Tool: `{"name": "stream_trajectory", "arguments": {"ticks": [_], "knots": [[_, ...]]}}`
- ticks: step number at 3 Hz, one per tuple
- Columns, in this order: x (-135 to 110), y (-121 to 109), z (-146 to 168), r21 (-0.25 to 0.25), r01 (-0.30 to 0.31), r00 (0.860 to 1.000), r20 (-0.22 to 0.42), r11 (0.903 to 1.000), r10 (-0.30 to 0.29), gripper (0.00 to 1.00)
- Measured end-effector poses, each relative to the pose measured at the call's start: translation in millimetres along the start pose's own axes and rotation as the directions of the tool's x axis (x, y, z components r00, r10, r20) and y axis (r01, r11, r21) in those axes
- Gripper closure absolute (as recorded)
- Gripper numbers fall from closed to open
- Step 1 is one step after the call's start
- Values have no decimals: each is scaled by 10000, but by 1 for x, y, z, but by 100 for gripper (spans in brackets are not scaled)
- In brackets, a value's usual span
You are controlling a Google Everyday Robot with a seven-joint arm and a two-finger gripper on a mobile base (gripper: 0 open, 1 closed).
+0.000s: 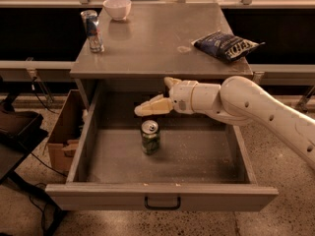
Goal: Place green can into top drawer
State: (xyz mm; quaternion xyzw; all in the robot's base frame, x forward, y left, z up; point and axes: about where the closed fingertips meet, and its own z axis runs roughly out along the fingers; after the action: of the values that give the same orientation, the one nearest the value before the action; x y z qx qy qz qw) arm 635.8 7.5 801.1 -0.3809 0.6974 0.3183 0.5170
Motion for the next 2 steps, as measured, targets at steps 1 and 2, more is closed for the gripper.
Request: {"name": "stream_trajectory", "arguments": {"ticks": [1,2], "knots": [[0,0,0,0,0,10000,0,10000,0,25],[-14,13,-11,-674,95,9981,-602,9977,-136,56]]}}
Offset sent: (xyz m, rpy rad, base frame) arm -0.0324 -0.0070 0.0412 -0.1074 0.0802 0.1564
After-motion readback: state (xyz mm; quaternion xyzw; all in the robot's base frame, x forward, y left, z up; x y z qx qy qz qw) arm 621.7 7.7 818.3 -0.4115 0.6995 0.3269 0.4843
